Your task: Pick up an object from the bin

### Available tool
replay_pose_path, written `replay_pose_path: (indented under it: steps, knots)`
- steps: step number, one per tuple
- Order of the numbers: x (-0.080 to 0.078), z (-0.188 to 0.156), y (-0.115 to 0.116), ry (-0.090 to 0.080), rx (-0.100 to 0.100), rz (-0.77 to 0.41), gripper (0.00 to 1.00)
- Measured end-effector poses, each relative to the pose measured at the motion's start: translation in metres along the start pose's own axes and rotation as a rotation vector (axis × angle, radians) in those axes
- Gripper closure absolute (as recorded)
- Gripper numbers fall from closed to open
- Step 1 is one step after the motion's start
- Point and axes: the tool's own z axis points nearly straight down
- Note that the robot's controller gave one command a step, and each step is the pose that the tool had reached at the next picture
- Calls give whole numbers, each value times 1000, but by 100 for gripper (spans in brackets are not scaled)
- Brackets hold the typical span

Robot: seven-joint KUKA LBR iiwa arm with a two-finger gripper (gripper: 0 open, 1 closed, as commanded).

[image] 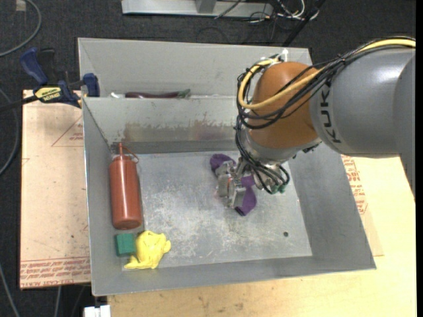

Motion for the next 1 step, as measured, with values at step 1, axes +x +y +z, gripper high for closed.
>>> replay_pose_path:
  steps: [1]
  knots:
    - [0, -2, 2, -1, 1, -2, 0]
